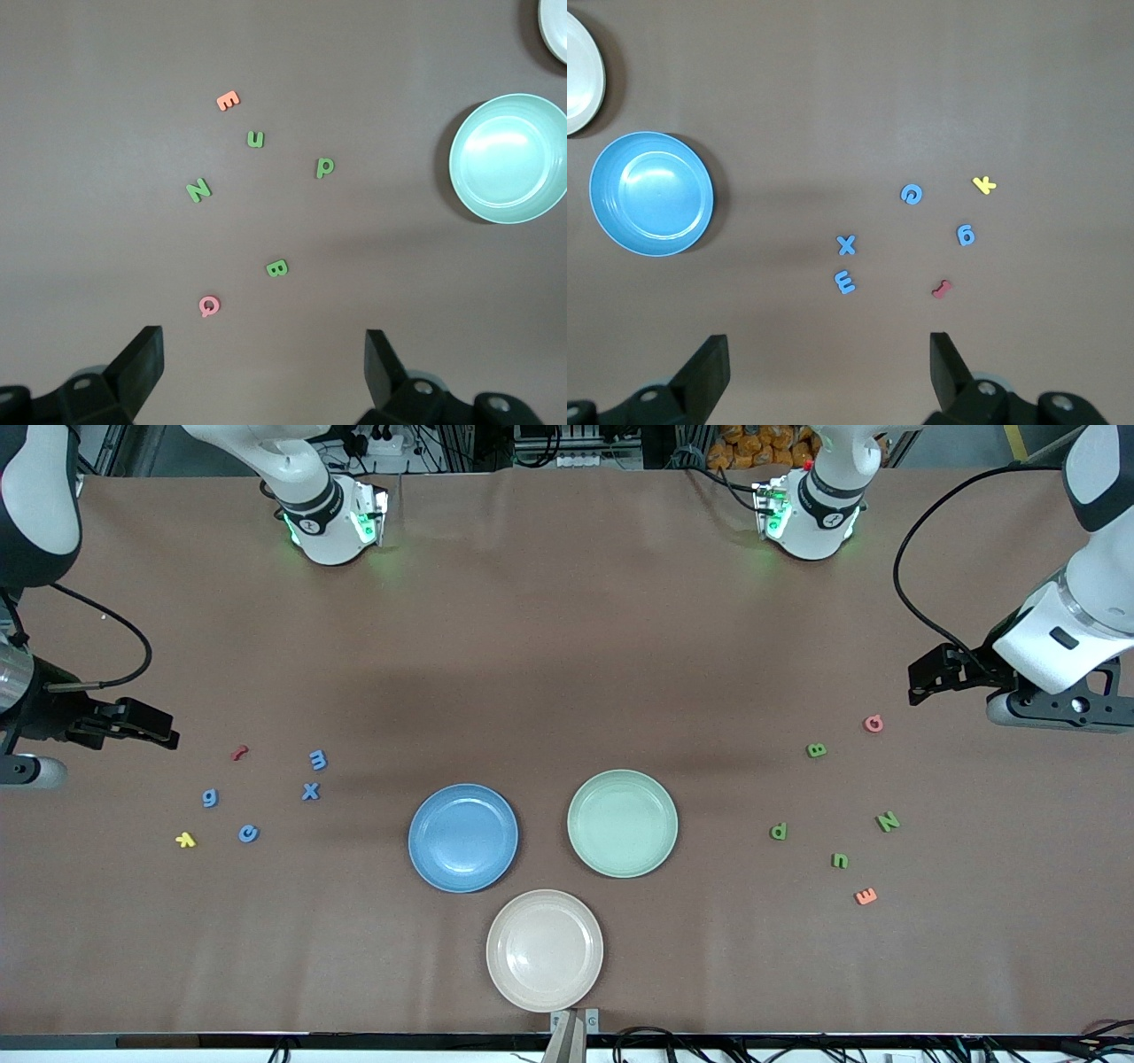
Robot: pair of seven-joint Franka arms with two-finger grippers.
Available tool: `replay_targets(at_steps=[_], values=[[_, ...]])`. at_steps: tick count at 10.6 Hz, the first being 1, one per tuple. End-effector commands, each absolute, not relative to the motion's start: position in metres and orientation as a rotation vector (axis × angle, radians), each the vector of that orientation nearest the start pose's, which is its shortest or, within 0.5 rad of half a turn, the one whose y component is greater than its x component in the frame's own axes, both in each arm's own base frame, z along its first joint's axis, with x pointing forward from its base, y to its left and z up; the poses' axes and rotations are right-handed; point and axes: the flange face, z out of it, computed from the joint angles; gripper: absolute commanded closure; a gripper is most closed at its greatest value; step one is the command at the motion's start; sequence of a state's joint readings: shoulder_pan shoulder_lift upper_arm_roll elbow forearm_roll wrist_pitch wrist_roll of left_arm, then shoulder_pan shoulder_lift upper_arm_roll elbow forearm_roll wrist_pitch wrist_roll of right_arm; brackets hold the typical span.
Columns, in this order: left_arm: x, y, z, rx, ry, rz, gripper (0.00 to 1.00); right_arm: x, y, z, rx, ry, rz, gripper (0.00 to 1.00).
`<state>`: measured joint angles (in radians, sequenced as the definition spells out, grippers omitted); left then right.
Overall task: Sort letters by color into matching plates
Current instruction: 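Reach the right gripper to the blue letters while the left gripper reaches green letters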
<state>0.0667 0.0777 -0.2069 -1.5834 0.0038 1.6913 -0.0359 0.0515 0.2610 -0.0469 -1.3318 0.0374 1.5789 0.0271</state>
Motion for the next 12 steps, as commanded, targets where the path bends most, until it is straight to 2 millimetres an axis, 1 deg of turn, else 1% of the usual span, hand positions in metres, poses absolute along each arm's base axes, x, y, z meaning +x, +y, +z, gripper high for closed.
replay_targets(at_steps=[1,4,6,8,10,12], values=[[0.584,-0.076,0.591,-3.168,0.208,-0.048,0.00,0.632,0.012,0.582,-3.116,0.035,0.022,0.00],[0.584,-0.076,0.591,-3.172,0.208,-0.048,0.00,0.632,0.019,0.582,-3.117,0.016,0.022,0.00],[0.584,-0.076,0.591,-3.174,0.208,-0.048,0.00,0.635,0.020,0.574,-3.117,0.012,0.010,0.00],[0.584,-0.076,0.591,-3.174,0.205,-0.047,0.00,0.642,0.020,0.548,-3.115,0.001,-0.031,0.00],[0.584,-0.076,0.591,-3.174,0.205,-0.047,0.00,0.646,0.020,0.530,-3.115,0.001,-0.047,0.00],[0.584,-0.076,0.591,-3.174,0.205,-0.047,0.00,0.647,0.017,0.503,-3.116,-0.024,-0.048,0.00]])
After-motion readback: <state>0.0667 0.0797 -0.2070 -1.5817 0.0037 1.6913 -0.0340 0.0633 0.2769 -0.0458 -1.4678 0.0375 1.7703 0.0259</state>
